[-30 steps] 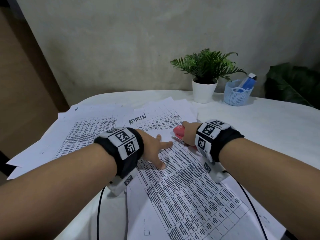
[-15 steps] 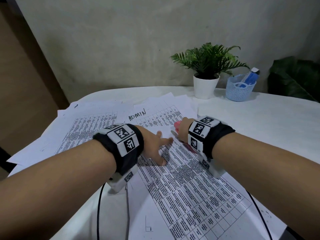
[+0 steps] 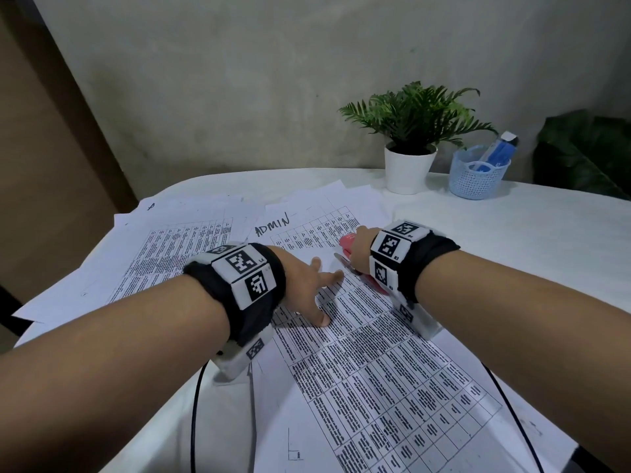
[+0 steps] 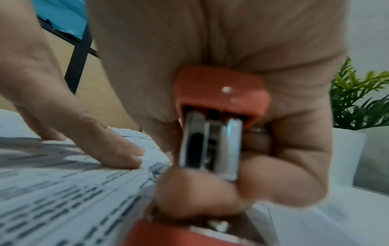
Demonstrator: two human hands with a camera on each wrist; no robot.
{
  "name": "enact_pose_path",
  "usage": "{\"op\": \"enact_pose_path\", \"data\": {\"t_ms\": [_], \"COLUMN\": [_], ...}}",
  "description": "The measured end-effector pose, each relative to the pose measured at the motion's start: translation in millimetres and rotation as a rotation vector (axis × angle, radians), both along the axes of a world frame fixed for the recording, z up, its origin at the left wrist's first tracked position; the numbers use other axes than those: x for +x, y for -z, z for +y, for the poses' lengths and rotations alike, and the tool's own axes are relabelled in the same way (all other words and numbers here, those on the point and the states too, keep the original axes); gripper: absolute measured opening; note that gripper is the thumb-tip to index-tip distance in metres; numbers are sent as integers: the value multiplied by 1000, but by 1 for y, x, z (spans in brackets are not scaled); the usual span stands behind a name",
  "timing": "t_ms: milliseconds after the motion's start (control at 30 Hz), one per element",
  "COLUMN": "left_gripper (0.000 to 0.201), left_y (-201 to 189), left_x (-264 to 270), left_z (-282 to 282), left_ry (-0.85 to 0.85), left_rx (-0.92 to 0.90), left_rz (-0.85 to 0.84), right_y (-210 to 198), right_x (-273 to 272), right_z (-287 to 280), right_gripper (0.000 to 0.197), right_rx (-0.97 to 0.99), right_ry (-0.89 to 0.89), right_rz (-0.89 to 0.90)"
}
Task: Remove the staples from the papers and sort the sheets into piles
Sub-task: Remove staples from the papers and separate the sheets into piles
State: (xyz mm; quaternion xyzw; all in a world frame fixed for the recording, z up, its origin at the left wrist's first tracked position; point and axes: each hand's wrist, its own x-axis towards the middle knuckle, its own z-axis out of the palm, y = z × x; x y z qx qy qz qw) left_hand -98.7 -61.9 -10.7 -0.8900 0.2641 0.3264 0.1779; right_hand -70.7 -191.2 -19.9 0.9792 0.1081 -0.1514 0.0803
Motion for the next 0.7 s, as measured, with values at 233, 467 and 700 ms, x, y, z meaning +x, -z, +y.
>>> {"op": "enact_pose_path", "data": {"t_ms": [233,467,700], "left_gripper": [89,91,98], "left_y": [0,3,8], "left_x": [-1,0,3], "left_z": [2,5,14], "left_ry": [-12,-31,-119], "left_rx": [-16,-51,-220], "left_rz": [-2,-1,-57], "right_y": [4,-13,-21], "right_x": [-3,-14,-45], "right_z": [3,-5,-16], "right_gripper": [28,26,36], "right_rx": [-95,-131,-23], "right_ry": [67,-6,59], "right_rz": [-35,48,92]}}
